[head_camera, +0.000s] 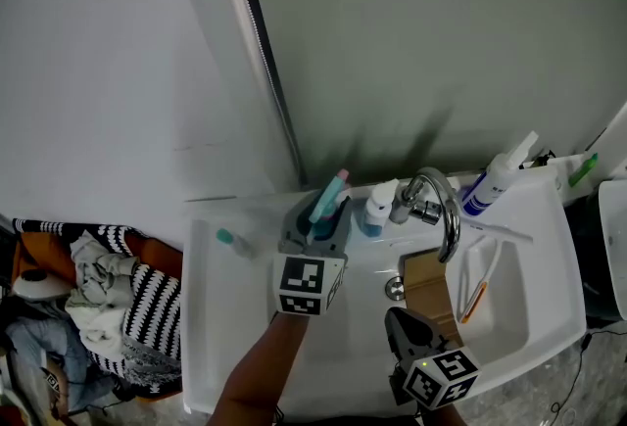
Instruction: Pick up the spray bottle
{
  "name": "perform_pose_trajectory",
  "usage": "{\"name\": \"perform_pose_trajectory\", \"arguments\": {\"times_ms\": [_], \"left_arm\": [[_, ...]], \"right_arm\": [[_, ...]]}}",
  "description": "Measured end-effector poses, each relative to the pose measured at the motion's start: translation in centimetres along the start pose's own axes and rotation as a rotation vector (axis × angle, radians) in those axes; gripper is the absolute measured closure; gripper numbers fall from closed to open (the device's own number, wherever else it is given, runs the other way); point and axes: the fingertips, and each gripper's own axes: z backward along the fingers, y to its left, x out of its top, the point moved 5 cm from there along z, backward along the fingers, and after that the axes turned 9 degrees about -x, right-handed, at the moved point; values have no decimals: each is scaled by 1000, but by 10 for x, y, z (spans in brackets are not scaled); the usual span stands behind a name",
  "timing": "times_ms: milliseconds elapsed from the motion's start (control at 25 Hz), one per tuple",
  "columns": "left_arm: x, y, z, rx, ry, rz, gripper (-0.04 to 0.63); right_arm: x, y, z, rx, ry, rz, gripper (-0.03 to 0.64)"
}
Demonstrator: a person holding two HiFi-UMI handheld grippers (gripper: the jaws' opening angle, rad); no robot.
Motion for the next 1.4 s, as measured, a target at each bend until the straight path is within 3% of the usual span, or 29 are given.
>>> {"name": "perform_pose_trajectory", "arguments": {"times_ms": [440,800,1400], "left_arm": [[-3,-16,48,-14,7,12,446],[-8,-32,96,-46,30,59,446],[-8,-64,183,-95,49,76,446]], "right_arm": [[-1,8,14,-10,-36,25,609],[-5,30,32,-10,-66,45,609],[-26,71,73,-19,-123,56,609]]}}
